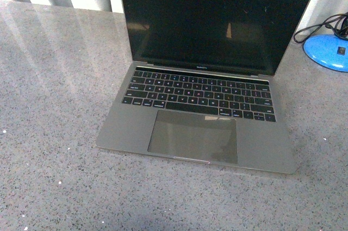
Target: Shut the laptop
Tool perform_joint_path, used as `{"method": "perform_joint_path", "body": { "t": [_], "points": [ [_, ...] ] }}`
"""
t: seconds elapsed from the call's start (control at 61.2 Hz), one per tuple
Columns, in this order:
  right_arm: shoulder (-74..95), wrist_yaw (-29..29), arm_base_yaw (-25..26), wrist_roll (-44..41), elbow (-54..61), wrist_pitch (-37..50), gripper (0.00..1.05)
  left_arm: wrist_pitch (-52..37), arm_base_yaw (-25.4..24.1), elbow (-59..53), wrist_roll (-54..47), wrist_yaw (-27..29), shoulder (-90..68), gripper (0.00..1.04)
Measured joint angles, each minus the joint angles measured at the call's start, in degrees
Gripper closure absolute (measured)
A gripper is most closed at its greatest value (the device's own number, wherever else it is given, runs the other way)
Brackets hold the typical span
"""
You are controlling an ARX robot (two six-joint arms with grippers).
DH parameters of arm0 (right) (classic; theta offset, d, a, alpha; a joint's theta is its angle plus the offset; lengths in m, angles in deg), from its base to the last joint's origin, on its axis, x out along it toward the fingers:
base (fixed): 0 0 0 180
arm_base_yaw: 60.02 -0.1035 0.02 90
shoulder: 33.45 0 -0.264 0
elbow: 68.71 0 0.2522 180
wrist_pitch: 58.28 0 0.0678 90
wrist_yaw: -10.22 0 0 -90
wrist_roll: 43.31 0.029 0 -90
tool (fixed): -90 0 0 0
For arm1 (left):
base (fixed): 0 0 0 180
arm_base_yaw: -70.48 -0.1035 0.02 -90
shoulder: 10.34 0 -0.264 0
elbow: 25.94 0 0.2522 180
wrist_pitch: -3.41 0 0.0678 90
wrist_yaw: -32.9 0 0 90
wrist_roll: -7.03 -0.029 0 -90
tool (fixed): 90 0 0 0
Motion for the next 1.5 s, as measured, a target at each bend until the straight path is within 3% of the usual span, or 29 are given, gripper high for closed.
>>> {"method": "perform_joint_path", "body": {
  "t": [1.045,1.502],
  "points": [
    [0.02,-1.92,-0.28,5.18,4.35,2.12,1.04,6.75,3.08,3.61,4.5,-0.55,-3.85,1.01],
    [-0.57,-1.9,-1.03,7.17,6.88,3.21,1.04,13.9,3.41,4.33,7.48,-1.9,-3.13,1.01]
  ]
}}
